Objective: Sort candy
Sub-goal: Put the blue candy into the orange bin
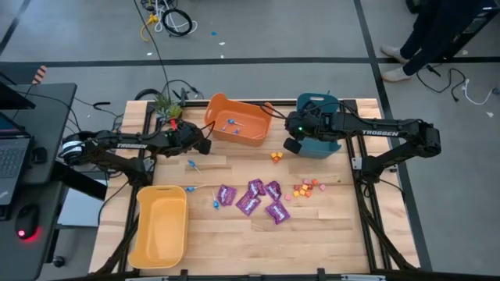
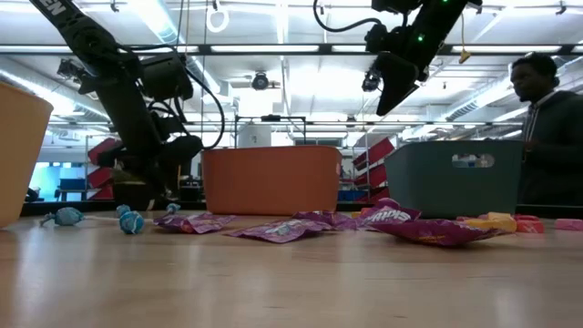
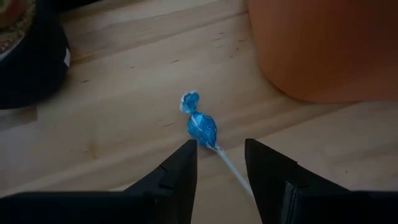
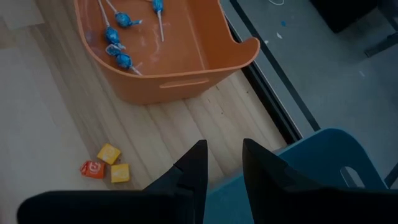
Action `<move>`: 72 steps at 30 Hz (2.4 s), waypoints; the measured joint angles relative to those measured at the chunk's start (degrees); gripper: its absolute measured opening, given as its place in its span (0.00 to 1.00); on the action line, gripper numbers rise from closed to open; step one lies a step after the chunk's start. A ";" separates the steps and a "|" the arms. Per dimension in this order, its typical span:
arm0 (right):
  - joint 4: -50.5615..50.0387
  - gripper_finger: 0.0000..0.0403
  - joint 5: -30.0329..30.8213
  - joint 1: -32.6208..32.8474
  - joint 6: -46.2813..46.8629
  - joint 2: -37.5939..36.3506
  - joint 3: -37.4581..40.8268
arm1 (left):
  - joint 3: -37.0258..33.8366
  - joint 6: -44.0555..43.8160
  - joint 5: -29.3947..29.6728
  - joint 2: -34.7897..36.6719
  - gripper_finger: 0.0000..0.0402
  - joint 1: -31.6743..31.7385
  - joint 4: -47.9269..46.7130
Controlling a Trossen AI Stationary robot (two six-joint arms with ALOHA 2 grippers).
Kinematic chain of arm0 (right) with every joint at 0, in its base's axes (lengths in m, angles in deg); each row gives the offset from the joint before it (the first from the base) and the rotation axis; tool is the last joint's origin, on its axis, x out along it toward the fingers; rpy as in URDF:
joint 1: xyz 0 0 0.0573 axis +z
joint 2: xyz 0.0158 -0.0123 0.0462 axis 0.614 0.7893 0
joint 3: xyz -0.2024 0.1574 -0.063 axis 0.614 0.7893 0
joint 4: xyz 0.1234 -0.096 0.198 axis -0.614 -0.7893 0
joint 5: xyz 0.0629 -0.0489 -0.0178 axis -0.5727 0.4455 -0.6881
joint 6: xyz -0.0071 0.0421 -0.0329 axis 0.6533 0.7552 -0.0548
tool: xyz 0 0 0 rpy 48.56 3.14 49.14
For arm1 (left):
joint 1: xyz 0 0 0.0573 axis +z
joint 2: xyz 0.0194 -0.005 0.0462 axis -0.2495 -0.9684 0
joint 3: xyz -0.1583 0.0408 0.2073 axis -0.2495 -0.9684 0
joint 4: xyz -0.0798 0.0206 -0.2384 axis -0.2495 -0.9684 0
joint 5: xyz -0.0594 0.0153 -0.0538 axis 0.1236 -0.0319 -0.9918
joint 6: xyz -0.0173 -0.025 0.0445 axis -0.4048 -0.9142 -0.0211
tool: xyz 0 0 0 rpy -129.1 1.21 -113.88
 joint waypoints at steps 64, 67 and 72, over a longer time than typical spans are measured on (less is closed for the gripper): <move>1.33 0.22 -0.04 0.00 -0.60 0.00 0.00 | -5.67 -1.79 -0.94 -7.45 0.34 -0.11 12.63; 1.36 0.22 -0.04 0.00 -0.60 0.00 0.00 | -5.57 -1.91 -1.32 -7.43 0.32 -0.11 11.66; 1.46 0.22 -0.07 0.00 -0.58 0.00 0.00 | -5.49 -1.94 -3.41 -7.32 0.17 -0.07 10.71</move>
